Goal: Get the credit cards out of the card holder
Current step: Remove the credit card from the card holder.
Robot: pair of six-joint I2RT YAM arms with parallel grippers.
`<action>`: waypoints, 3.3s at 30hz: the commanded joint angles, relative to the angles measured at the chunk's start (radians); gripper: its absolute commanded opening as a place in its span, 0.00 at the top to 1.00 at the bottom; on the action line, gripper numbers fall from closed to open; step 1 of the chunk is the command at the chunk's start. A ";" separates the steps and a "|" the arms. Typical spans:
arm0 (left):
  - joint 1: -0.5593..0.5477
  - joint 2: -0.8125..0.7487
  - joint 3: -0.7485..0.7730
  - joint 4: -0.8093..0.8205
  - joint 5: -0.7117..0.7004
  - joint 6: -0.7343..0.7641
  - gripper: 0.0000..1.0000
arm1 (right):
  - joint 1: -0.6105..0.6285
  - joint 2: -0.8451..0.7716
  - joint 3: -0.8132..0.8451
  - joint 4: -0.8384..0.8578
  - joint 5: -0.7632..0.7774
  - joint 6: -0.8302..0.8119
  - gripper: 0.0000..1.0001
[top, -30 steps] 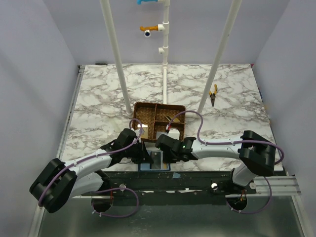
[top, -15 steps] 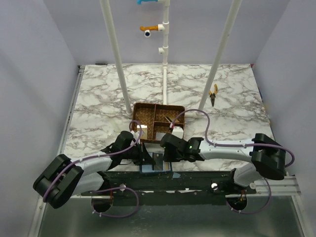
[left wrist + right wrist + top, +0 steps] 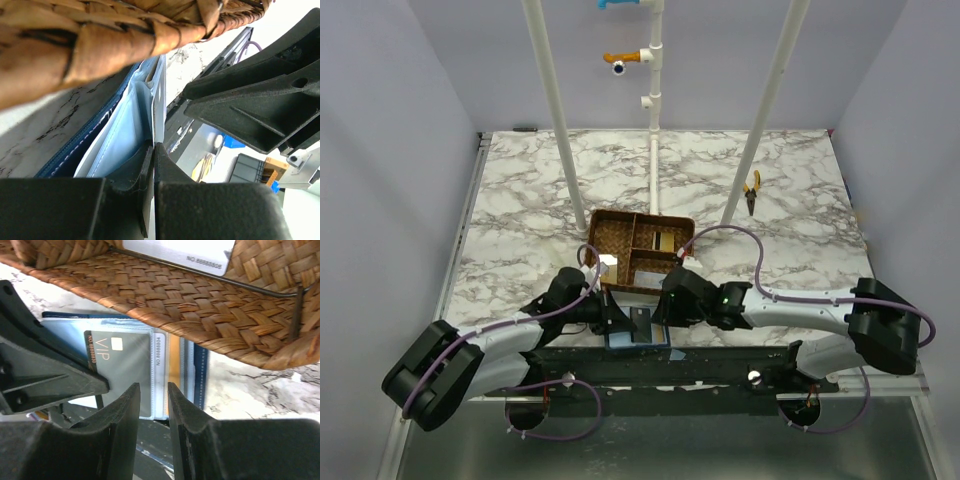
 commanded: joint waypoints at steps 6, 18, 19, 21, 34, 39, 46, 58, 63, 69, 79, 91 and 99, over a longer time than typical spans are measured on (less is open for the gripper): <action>0.006 -0.049 -0.013 0.024 0.018 -0.031 1.00 | -0.039 -0.040 -0.089 0.125 -0.080 0.044 0.67; 0.006 -0.085 -0.071 0.120 0.004 -0.103 1.00 | -0.094 -0.117 -0.193 0.301 -0.189 0.062 0.65; 0.006 -0.092 -0.073 0.122 0.001 -0.105 1.00 | -0.094 -0.122 -0.195 0.309 -0.192 0.061 0.65; 0.006 -0.106 -0.079 0.128 -0.004 -0.115 1.00 | -0.095 -0.130 -0.199 0.318 -0.199 0.061 0.64; 0.006 -0.214 -0.058 0.029 -0.027 -0.095 1.00 | -0.152 -0.055 -0.158 0.323 -0.188 0.047 0.63; 0.006 -0.283 -0.080 -0.034 -0.047 -0.090 1.00 | -0.224 -0.018 -0.121 0.318 -0.211 0.020 0.63; 0.006 -0.251 -0.161 0.096 -0.061 -0.141 1.00 | -0.268 0.001 -0.119 0.328 -0.250 0.005 0.63; 0.012 -0.070 -0.263 0.483 -0.067 -0.251 1.00 | -0.265 -0.106 -0.184 0.345 -0.369 -0.040 0.60; 0.015 -0.071 -0.260 0.490 -0.073 -0.247 1.00 | -0.260 -0.111 -0.184 0.377 -0.411 -0.052 0.60; 0.026 -0.101 -0.256 0.468 -0.069 -0.242 1.00 | -0.259 -0.105 -0.196 0.412 -0.435 -0.031 0.60; 0.035 -0.161 -0.240 0.358 -0.064 -0.210 1.00 | -0.259 -0.236 -0.212 0.296 -0.308 -0.021 0.59; 0.036 -0.179 -0.232 0.344 -0.056 -0.202 1.00 | -0.245 -0.209 -0.182 0.358 -0.407 -0.059 0.58; 0.037 -0.188 -0.225 0.331 -0.051 -0.194 1.00 | -0.238 -0.156 -0.189 0.434 -0.448 -0.039 0.59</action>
